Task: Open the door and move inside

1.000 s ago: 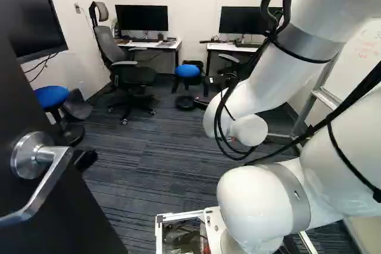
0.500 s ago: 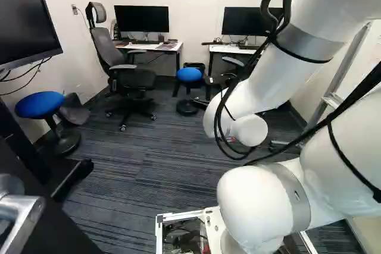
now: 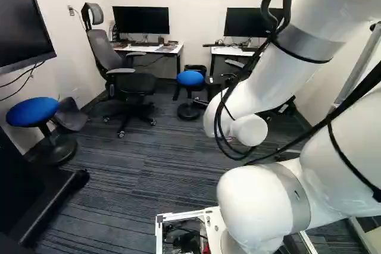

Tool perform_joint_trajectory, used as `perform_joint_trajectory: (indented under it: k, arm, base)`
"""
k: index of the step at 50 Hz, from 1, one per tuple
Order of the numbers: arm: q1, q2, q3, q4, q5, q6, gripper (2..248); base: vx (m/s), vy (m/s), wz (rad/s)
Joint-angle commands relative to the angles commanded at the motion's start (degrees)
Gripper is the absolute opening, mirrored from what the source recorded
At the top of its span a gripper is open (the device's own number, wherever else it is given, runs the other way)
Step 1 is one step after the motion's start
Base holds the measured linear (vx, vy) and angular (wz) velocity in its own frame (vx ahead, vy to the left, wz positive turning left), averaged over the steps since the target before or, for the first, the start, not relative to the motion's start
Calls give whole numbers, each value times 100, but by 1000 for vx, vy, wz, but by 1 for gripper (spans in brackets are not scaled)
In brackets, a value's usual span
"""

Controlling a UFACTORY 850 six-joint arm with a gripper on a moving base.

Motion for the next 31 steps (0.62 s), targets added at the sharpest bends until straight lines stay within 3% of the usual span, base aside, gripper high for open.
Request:
perform_joint_trajectory:
  k: [31]
  arm:
    - [0, 0, 0, 0, 0, 0, 247]
  base:
    - [18, 1, -1]
